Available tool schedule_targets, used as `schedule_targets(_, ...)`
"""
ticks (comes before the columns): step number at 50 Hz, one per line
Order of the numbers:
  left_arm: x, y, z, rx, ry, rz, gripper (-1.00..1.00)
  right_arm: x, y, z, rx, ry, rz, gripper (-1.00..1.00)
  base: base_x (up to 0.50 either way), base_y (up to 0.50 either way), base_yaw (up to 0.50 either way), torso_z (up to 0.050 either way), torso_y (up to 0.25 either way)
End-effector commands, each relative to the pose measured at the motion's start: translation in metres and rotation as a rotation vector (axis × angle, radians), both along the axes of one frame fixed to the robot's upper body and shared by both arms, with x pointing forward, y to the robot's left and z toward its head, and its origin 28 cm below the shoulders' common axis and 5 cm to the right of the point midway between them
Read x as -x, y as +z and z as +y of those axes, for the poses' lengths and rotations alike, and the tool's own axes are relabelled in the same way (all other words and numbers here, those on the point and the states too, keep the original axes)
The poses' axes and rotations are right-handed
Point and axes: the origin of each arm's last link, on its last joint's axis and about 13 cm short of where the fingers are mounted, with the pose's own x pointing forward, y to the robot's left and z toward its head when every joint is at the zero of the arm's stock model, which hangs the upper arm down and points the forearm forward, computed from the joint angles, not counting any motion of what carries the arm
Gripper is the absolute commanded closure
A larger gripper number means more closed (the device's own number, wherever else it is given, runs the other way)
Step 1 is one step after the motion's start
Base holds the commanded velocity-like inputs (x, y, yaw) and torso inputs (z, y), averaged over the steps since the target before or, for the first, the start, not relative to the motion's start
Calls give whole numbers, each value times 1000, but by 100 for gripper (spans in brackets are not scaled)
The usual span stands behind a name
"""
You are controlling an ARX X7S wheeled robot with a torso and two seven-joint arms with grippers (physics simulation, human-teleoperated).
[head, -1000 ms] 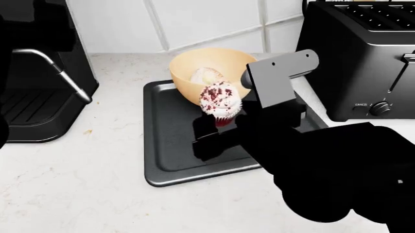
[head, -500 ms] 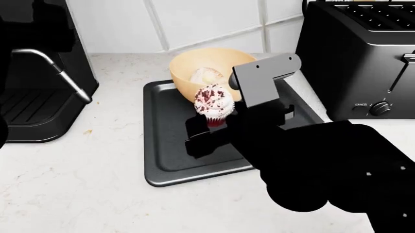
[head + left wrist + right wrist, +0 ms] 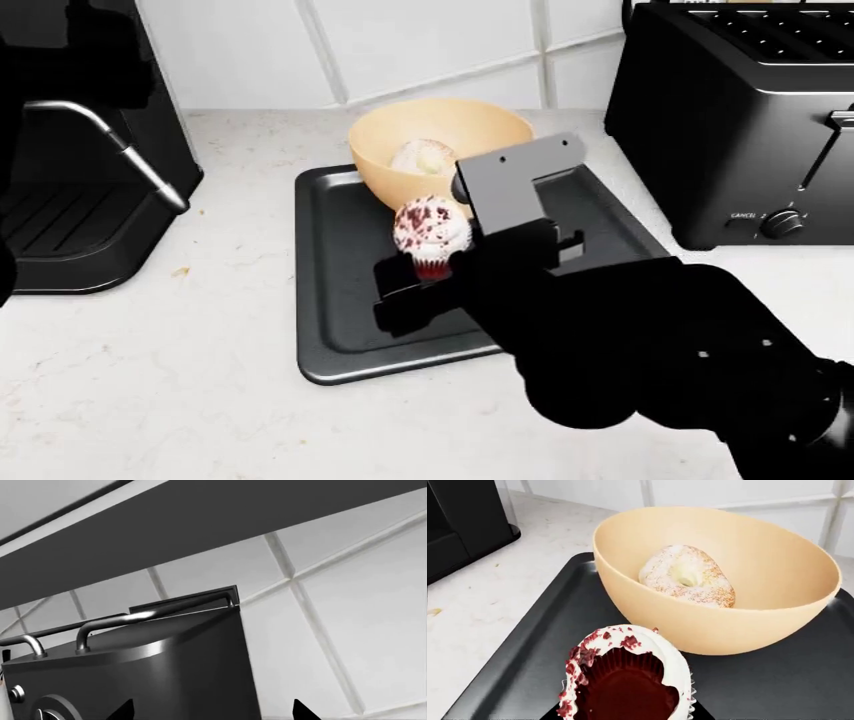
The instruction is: Pick up the bowl with donut and place it on the tray. Pick up the cupcake and place it on the tray.
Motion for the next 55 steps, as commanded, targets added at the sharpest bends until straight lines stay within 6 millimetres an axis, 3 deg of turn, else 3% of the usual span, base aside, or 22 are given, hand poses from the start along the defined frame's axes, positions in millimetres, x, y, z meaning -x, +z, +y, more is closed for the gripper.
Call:
schedule_targets(1, 0, 0, 0, 1, 0, 1, -100, -4, -6, 2, 18, 7, 12, 100, 0, 0, 0, 0, 0)
schedule_targets(21, 0, -1, 0, 0, 0, 2, -100, -5, -9, 2, 29, 7, 30, 100, 0, 0, 0, 0, 0)
schedule_targets(22, 0, -1, 0, 0, 0, 1, -100, -5, -9, 2, 30, 8, 30, -100, 0, 0, 0, 0, 0)
schedule_targets(41, 0, -1, 1, 3, -1, 1, -100, -2, -5, 2, 30, 21, 28, -100, 0, 0, 0, 0, 0)
schedule_targets(55, 1, 1, 0, 3, -3, -3, -100, 11, 21, 1, -37, 65, -52, -100, 0, 0, 0, 0, 0)
